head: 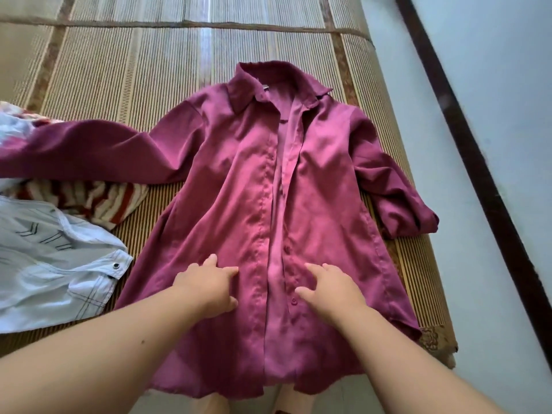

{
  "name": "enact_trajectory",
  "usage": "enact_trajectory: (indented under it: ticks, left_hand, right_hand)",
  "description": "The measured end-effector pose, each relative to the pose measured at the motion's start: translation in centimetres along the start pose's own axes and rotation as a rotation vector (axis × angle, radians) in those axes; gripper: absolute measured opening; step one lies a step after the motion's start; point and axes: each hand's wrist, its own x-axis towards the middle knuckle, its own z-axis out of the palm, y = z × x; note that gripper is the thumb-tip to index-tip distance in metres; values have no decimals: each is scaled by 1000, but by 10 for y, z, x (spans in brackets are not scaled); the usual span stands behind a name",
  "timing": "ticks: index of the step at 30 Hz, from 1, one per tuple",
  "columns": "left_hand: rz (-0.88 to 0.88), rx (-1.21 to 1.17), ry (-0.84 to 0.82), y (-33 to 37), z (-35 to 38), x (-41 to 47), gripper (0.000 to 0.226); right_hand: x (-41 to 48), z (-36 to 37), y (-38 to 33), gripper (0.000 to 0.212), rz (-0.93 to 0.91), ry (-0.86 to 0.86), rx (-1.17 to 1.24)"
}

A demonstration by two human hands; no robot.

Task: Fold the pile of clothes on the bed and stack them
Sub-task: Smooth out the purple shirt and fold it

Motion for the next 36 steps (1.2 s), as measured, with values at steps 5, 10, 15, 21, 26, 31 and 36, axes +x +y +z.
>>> enact_trajectory:
  ticks: [5,10,15,21,26,31,36]
  left_hand:
    - [84,-97,143,11,-41,19,74]
    - [119,-95,365,24,-103,79,85]
    - [18,-315,385,49,-151,146,107]
    - [87,-381,505,109,-174,184,100]
    - [256,-67,558,157,-199,213,69]
    - [-18,24,294,154,-217,230,132]
    - [-57,88,116,160,-236,240,149]
  right_hand:
    - [39,-53,-16,65,-127,172,94]
    - [109,-124,-34,68,-160,316,-25]
    - [177,-199,-17,67,25,508,-3]
    - [197,-226,34,110,23,81,209]
    - [183,-220,85,110,89,29,53]
    - [183,-264,138,32,-11,589,99]
    - [186,-283,157,40,-166,896,130]
